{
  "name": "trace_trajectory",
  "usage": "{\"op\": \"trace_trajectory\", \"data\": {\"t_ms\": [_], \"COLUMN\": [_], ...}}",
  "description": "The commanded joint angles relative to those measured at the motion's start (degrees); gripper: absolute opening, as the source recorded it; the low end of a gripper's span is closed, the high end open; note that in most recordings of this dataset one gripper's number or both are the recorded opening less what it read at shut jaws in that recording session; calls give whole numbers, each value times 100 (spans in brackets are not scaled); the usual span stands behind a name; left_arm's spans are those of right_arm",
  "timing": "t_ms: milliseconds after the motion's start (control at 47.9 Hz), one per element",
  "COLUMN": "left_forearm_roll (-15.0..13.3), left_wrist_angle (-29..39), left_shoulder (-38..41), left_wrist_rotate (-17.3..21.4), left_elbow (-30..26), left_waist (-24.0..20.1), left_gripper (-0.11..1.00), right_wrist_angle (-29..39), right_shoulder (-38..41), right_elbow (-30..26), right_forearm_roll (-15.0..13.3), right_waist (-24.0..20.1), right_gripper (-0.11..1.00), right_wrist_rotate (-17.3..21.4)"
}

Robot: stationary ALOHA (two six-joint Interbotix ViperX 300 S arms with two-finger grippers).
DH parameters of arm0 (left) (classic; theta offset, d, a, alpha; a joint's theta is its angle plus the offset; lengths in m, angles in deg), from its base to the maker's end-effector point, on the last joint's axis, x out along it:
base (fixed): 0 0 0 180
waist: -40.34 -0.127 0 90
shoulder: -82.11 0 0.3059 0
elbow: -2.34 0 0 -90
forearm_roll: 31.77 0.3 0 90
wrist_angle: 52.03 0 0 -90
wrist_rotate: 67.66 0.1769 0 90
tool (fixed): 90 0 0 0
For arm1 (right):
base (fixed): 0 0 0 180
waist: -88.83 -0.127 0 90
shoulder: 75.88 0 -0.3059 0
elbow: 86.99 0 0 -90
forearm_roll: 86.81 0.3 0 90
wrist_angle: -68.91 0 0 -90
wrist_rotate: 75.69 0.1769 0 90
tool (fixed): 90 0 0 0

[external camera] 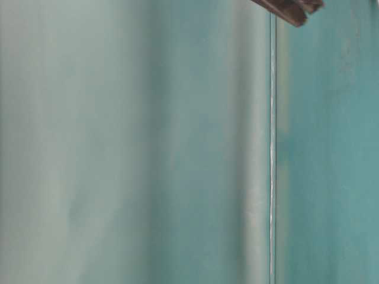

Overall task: Insert the wire into the hole on the left side and pull it with the left arm.
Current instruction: 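Close the right gripper on the white wire beside the fixture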

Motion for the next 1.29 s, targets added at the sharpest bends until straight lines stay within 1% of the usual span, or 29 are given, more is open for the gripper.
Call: {"op": "trace_trajectory", "data": {"t_ms": [0, 376, 626, 1273], "left_forearm_roll": [-9, -9, -9, -9], "left_wrist_angle": [-62, -53, -44, -35], "left_shoulder": [-9, -9, -9, 18], "left_wrist_rotate": [-9, -18, -18, -18], "left_elbow": [-105, -97, -70, -70], "left_waist": [-26, -26, -44, -105], "left_gripper": [64, 63, 63, 63], "right_wrist_angle": [18, 211, 220, 237], "right_shoulder": [70, 501, 738, 1099], "right_elbow": [-167, -396, -475, -686], "right_forearm_roll": [-9, -9, -9, -9], "right_waist": [-26, -26, -62, -132], "right_gripper": [59, 59, 59, 59], "right_wrist_rotate": [9, 9, 9, 9]}}
